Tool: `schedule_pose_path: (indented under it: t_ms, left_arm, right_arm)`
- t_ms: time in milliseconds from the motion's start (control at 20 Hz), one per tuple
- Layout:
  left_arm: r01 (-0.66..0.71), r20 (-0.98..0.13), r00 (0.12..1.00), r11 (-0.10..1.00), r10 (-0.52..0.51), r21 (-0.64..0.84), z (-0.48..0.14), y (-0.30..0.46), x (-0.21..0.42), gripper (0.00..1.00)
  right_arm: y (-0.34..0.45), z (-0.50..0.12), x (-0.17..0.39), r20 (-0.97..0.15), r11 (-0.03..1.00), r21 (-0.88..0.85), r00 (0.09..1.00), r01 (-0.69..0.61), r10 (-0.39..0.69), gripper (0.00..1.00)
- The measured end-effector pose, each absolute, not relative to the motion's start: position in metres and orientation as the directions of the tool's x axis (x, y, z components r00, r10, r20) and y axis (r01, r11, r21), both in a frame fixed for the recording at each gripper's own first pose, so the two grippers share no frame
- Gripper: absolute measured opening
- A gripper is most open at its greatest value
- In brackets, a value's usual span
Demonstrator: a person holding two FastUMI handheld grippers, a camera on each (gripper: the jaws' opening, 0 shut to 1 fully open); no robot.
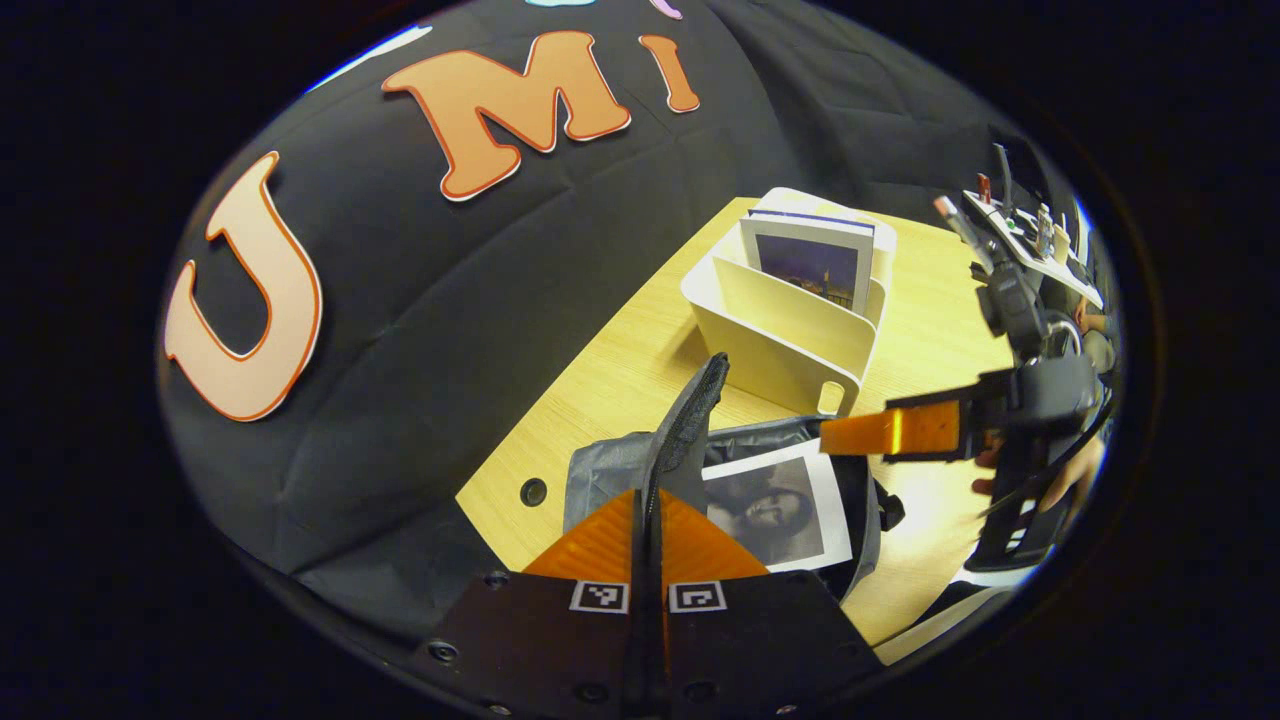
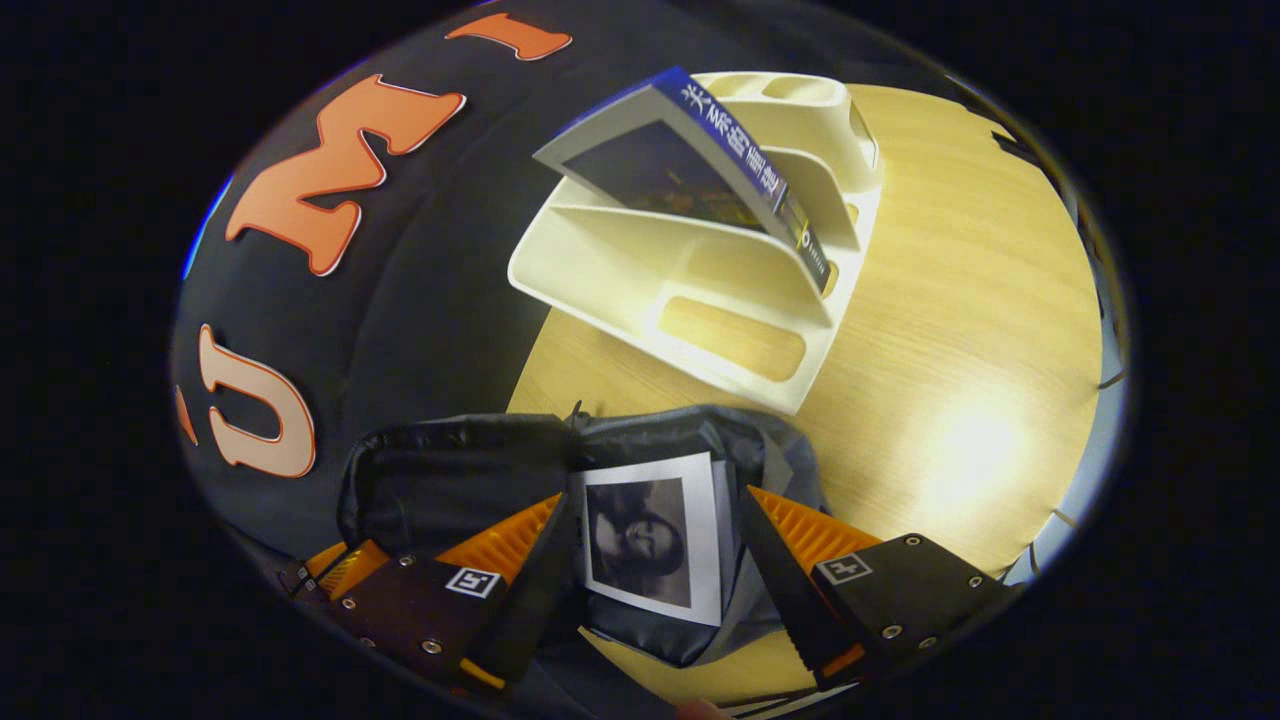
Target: Open the schoolbag, grab two books from the bookshelf and put them into the schoolbag.
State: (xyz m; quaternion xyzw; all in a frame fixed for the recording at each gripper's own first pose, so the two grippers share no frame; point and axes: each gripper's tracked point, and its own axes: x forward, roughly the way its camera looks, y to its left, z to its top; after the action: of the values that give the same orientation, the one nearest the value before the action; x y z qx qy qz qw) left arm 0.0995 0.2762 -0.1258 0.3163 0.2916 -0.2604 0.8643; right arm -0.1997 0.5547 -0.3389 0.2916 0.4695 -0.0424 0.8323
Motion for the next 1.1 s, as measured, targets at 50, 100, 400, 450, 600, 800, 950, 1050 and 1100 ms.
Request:
schedule_pose_path:
  t_ms: [50, 100, 400, 450, 600, 800, 950, 1050, 1100]
  left_arm:
    - [0.636, -0.667, 0.695, 0.663, -0.27, 0.395, -0.127, 0.277, 0.099, 0.0]
    - [0.639, -0.666, 0.693, 0.663, -0.276, 0.391, -0.127, 0.275, 0.098, 0.0]
    - [0.618, -0.652, 0.706, 0.691, -0.277, 0.375, -0.128, 0.285, 0.096, 0.01]
    - [0.617, -0.655, 0.698, 0.706, -0.288, 0.347, -0.129, 0.286, 0.094, 0.01]
    - [0.579, -0.654, 0.705, 0.754, -0.273, 0.31, -0.124, 0.3, 0.098, 0.0]
    - [0.57, -0.658, 0.703, 0.767, -0.269, 0.295, -0.128, 0.299, 0.096, 0.01]
    - [0.566, -0.659, 0.707, 0.765, -0.258, 0.307, -0.131, 0.296, 0.097, 0.01]
    - [0.558, -0.662, 0.704, 0.777, -0.258, 0.291, -0.133, 0.295, 0.096, 0.01]
    - [0.548, -0.666, 0.702, 0.788, -0.251, 0.281, -0.136, 0.296, 0.097, 0.01]
  right_arm:
    - [0.544, -0.331, -0.199, -0.806, 0.84, 0.424, 0.564, 0.338, 0.18, 0.98]
    - [0.534, -0.322, -0.199, -0.803, 0.85, 0.407, 0.575, 0.335, 0.158, 0.98]
    - [0.486, -0.278, -0.201, -0.803, 0.885, 0.339, 0.588, 0.318, 0.096, 0.98]
    - [0.474, -0.274, -0.204, -0.809, 0.905, 0.302, 0.583, 0.3, 0.076, 0.98]
    - [0.437, -0.258, -0.208, -0.822, 0.948, 0.187, 0.569, 0.259, 0.007, 0.99]
    - [0.41, -0.227, -0.205, -0.831, 0.977, 0.09, 0.556, 0.194, -0.034, 0.99]
    - [0.4, -0.201, -0.189, -0.827, 0.991, 0.01, 0.559, 0.131, -0.066, 0.99]
    - [0.403, -0.181, -0.174, -0.825, 0.996, -0.007, 0.563, 0.092, -0.058, 0.98]
    - [0.406, -0.172, -0.167, -0.826, 0.997, -0.013, 0.562, 0.072, -0.051, 0.98]
